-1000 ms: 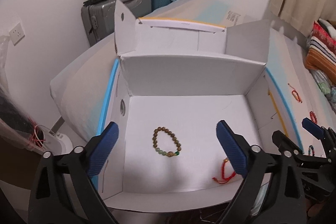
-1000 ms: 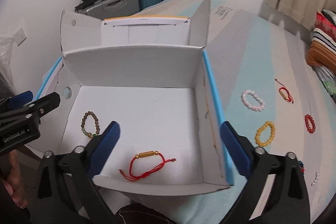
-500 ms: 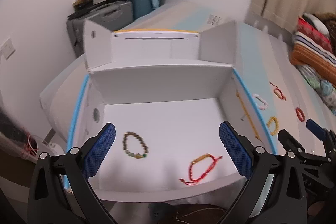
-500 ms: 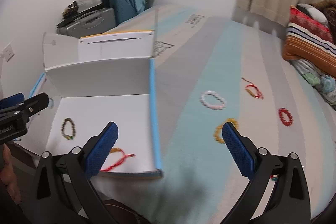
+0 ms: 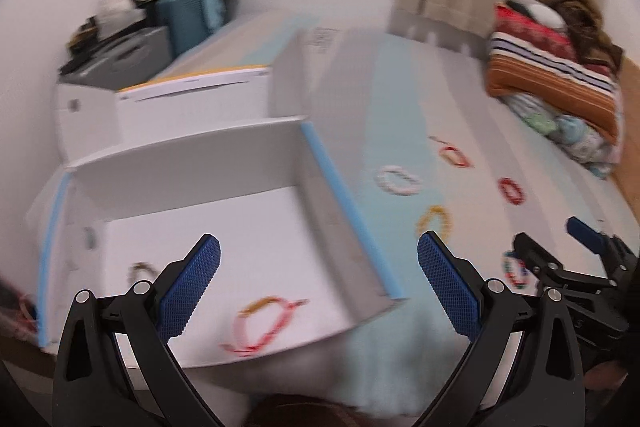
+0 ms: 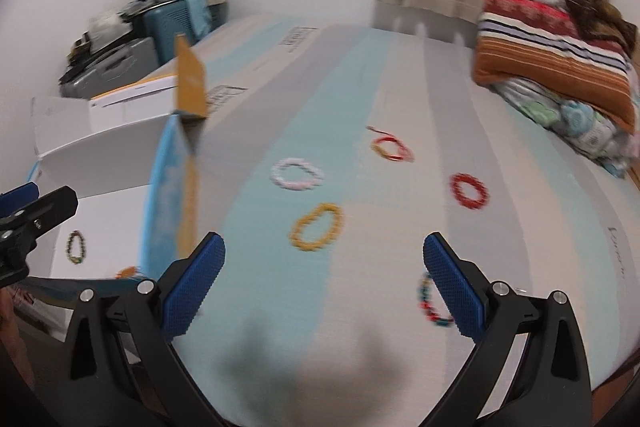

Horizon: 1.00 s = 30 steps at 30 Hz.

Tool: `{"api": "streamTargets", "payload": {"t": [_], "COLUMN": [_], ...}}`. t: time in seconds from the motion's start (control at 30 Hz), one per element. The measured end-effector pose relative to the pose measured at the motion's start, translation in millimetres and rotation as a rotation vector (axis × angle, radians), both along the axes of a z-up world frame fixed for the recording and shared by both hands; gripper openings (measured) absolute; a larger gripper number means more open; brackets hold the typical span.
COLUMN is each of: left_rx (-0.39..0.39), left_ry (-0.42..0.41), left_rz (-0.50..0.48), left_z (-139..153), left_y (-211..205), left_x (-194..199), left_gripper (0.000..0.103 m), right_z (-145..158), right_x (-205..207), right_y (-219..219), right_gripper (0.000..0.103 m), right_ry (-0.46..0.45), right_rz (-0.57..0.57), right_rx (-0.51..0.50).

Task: Organize jewelry
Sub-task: 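Move both tools back over the bed toward the remaining bracelets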

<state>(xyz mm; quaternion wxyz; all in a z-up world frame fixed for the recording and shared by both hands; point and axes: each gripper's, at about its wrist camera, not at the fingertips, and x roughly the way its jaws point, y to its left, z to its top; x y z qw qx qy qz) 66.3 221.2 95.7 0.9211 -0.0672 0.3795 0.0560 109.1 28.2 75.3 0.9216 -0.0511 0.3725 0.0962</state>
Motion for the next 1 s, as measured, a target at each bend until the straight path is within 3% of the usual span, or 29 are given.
{"api": "streamTargets", "payload": {"t": [0.53,1.0], "left_rx": [0.008,0.030], "left_ry": [0.039,0.077], "left_rz": [-0.217,-0.313], "left_z": [-44,-102], "left_y": [-148,-221], "left_x": [49,86], "left_gripper": [0.097,0.097], "right_z": [-35,-86], "right_x": [11,26], "right_y": [-167,-240], "right_gripper": [0.096,0.095], "right_ry": [0.034,0.080], "right_rz": [-0.252,-0.368], "right_rx": [-0.043,-0.035]}}
